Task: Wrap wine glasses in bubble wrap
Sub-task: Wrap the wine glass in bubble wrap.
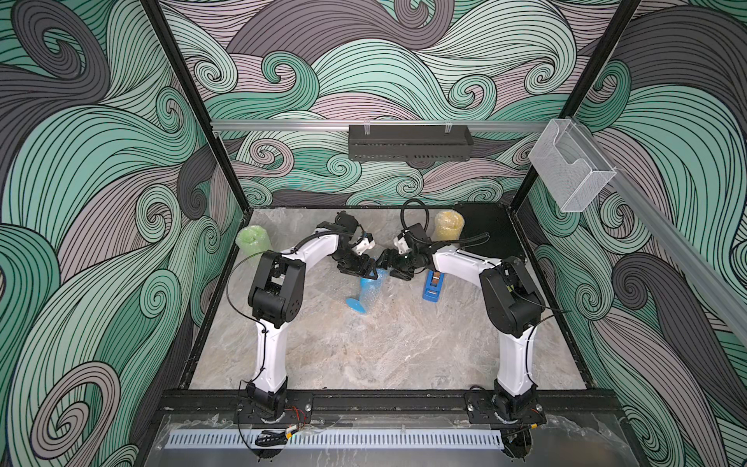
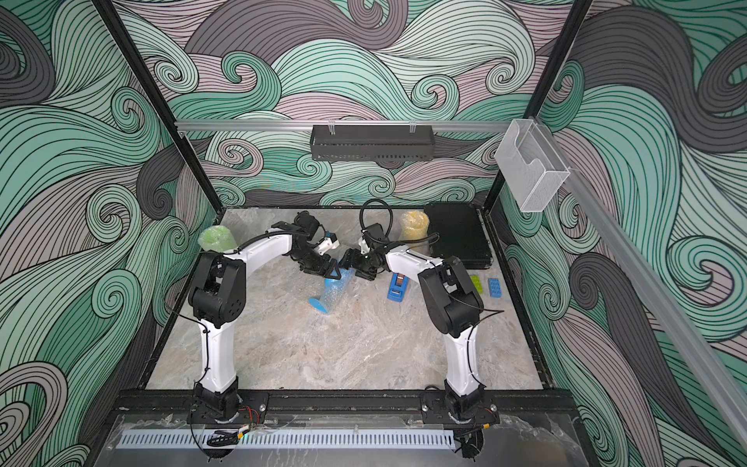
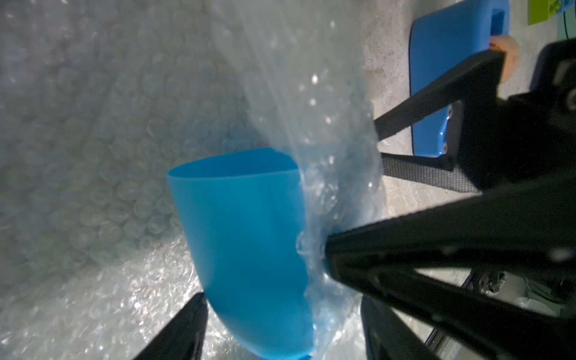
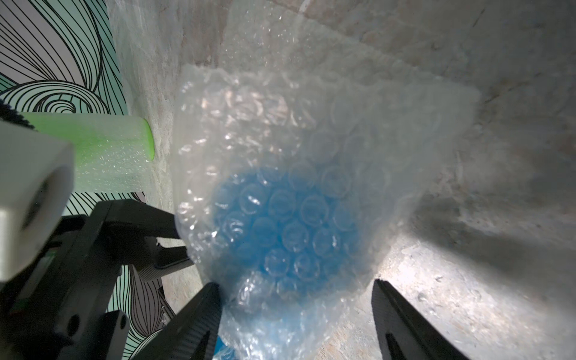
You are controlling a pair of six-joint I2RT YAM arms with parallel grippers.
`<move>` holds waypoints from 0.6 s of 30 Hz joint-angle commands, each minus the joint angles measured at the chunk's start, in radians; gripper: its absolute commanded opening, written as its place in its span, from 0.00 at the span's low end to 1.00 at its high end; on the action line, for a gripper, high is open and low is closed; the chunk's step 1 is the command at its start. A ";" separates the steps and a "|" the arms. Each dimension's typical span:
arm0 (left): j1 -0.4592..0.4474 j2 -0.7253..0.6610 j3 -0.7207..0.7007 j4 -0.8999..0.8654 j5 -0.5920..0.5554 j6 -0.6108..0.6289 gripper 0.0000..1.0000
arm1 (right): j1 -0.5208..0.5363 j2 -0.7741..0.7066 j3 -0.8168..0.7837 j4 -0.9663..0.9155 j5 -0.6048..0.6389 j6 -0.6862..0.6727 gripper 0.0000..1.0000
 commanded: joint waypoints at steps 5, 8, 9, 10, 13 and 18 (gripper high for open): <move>-0.001 0.038 0.041 -0.059 0.135 0.006 0.84 | -0.011 0.014 0.012 -0.060 0.024 -0.034 0.78; -0.005 0.017 0.015 -0.033 0.181 -0.046 0.84 | -0.013 0.002 -0.002 -0.063 0.028 -0.038 0.78; -0.007 0.001 -0.004 -0.016 0.192 -0.068 0.83 | -0.015 -0.004 -0.007 -0.067 0.028 -0.040 0.78; -0.011 -0.013 -0.025 0.000 0.204 -0.087 0.83 | -0.016 -0.009 -0.011 -0.070 0.029 -0.043 0.78; -0.018 -0.061 -0.095 0.080 0.252 -0.156 0.84 | -0.015 -0.027 -0.028 -0.078 0.028 -0.055 0.78; -0.018 -0.100 -0.129 0.151 0.211 -0.239 0.90 | -0.013 -0.046 -0.069 -0.073 0.038 -0.054 0.78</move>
